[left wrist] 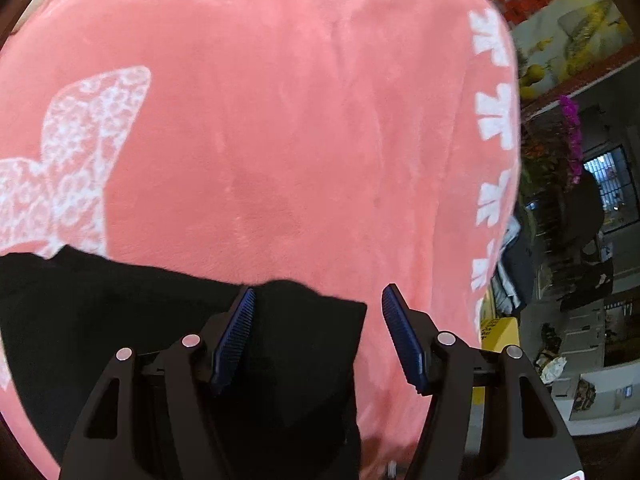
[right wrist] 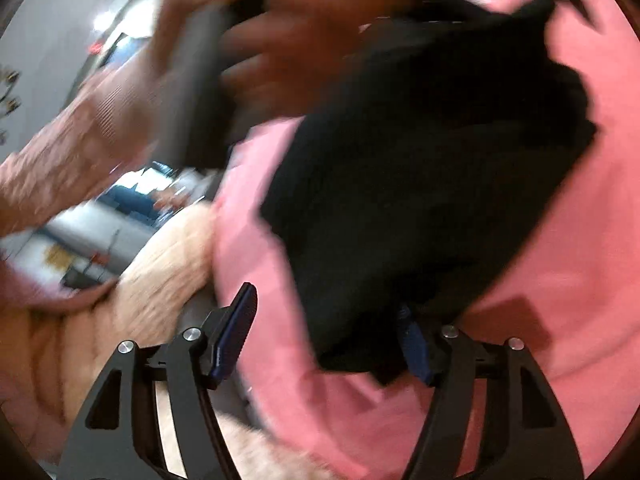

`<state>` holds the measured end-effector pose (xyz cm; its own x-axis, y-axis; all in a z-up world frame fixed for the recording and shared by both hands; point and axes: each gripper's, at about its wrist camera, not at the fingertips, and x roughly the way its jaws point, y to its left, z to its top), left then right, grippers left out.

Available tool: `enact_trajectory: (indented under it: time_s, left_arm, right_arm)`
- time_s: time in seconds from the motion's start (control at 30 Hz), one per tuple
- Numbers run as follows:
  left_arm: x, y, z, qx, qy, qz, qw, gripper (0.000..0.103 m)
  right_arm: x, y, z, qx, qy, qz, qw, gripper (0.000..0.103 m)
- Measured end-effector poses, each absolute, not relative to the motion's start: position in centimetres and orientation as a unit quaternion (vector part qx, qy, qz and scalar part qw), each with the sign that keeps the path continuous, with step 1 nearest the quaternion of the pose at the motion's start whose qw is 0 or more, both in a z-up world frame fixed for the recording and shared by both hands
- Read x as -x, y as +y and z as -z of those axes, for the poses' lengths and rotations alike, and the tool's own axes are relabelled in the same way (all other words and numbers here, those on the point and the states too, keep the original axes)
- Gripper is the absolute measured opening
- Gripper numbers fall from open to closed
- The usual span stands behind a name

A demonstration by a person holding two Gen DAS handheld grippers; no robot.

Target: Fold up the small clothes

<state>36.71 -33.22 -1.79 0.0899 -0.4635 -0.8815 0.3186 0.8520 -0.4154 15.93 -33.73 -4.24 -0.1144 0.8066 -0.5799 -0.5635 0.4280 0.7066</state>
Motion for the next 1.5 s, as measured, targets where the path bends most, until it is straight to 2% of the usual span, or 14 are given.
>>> enact_trajectory:
  time_s: [0.1,0.27,0.33,0.4,0.47,0.63,0.77,0.97,1.07,1.2,1.27,1.33,1.43,1.5]
  left_arm:
    - [-37.6,-33.6,3.0,0.052,0.628,0.248,0.736,0.062]
    - [-38.2,-34.1,4.1,0.059,0.633,0.232,0.737,0.062]
    - [-38.2,-34.4,4.2,0.047,0.634,0.227,0.738,0.062]
    - [-38.2,-34.8,4.2,0.029,0.636,0.228,0.737,0.062]
    - [-38.2,-35.1,4.4,0.012,0.634,0.230,0.738,0.062]
    - [-37.3,-36.3,4.6,-0.042,0.606,0.230,0.760,0.064]
    - [-36.2,-36.9,4.1,-0.075,0.582,0.227,0.777,0.064]
    - [-32.2,-31.2,-3.4,0.042,0.509,0.284,0.811,0.065]
    - [-28.2,-26.5,-6.2,0.028,0.474,0.288,0.831,0.070]
    - [-22.3,-20.6,-5.3,-0.020,0.472,0.248,0.845,0.070]
    - [-20.2,-18.6,-4.0,-0.021,0.489,0.238,0.839,0.070]
    - [-18.4,-18.0,-2.3,-0.024,0.506,0.231,0.830,0.070]
    - [-17.0,-17.3,-0.3,-0.013,0.529,0.215,0.821,0.070]
    - [-17.2,-16.9,1.5,0.020,0.556,0.193,0.808,0.070]
  right_arm:
    - [-14.4,-33.8,2.8,-0.072,0.511,-0.528,0.675,0.065]
    - [-16.9,-33.0,4.3,-0.126,0.512,-0.515,0.676,0.072]
    - [-16.8,-32.2,5.0,-0.127,0.545,-0.550,0.620,0.064]
    - [-14.8,-32.0,5.0,-0.074,0.556,-0.562,0.608,0.064]
    - [-13.4,-33.4,5.0,-0.083,0.567,-0.558,0.601,0.064]
    - [-11.2,-39.8,6.2,-0.112,0.600,-0.462,0.643,0.063]
    - [-10.0,-42.4,4.7,-0.133,0.578,-0.416,0.689,0.063]
    - [-12.3,-42.5,0.0,-0.185,0.472,-0.331,0.796,0.068]
    - [-16.5,-42.3,-0.7,-0.224,0.457,-0.270,0.818,0.069]
    - [-22.5,-41.5,0.9,-0.258,0.472,-0.174,0.825,0.068]
    - [-25.2,-40.8,1.8,-0.263,0.480,-0.150,0.823,0.061]
    - [-27.0,-39.3,2.1,-0.238,0.501,-0.149,0.819,0.005]
    - [-26.4,-38.0,-0.8,-0.208,0.453,-0.138,0.856,0.004]
    - [-26.7,-38.3,2.0,-0.138,0.504,-0.058,0.850,0.008]
